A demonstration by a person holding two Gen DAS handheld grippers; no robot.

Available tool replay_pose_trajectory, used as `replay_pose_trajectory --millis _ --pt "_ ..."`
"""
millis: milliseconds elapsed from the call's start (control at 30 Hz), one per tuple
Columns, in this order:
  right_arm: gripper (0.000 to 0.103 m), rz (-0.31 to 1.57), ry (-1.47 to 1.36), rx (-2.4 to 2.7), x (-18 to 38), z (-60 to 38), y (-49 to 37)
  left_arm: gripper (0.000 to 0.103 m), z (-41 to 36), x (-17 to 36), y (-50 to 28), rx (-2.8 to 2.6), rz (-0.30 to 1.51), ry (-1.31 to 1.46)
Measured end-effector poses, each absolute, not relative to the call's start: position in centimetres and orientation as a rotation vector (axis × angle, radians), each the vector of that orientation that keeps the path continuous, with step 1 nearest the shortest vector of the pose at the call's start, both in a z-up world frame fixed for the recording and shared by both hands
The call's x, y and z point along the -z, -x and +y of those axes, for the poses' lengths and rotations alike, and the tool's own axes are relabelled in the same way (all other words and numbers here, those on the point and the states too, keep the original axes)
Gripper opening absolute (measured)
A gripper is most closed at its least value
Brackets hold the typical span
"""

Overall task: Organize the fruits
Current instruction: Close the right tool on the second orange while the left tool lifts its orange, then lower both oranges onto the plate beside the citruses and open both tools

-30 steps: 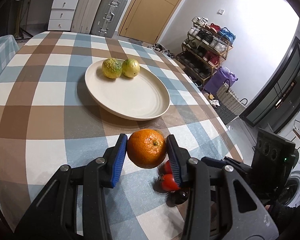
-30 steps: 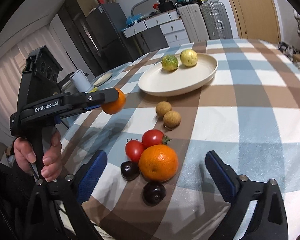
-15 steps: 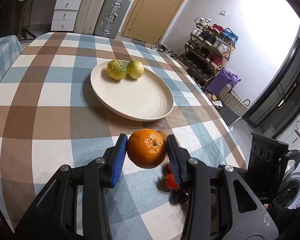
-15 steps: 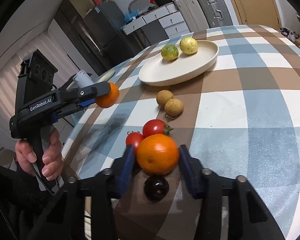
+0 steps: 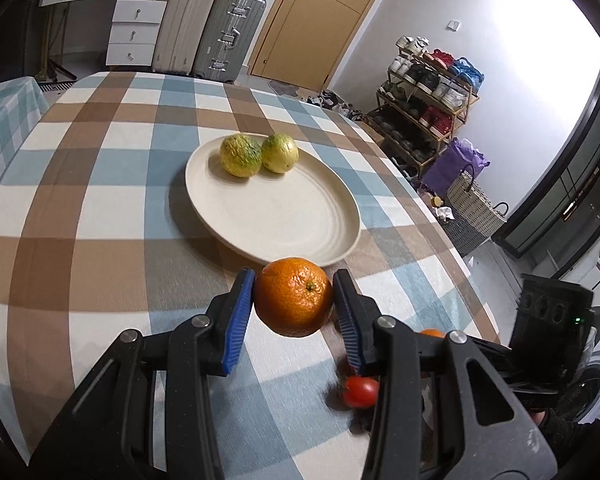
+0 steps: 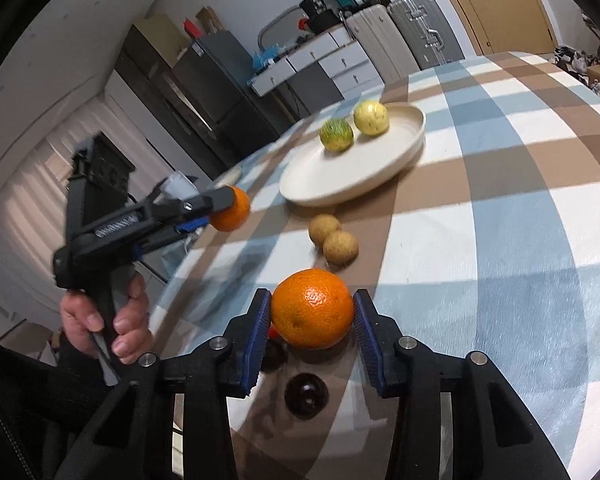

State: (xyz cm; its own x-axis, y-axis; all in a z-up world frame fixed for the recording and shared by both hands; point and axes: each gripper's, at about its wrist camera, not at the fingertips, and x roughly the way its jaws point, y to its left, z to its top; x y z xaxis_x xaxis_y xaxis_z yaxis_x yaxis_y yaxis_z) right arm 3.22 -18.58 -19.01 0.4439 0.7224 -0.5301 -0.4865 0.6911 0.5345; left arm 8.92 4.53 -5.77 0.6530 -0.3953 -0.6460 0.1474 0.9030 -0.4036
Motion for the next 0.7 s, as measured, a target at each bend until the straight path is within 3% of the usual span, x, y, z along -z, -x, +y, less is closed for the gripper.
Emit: replay_pose_trajectory --millis 267,700 --pt "0.042 0.747 -0.356 -0.815 16.1 -18.5 -5.0 0.037 5.6 5.3 -12.5 0.288 0.797 0.34" --pt "0.042 0.838 -0.253 -0.844 14.5 -12.9 -13.8 0.037 8.3 5.5 -21.9 0.28 0.827 0.346"
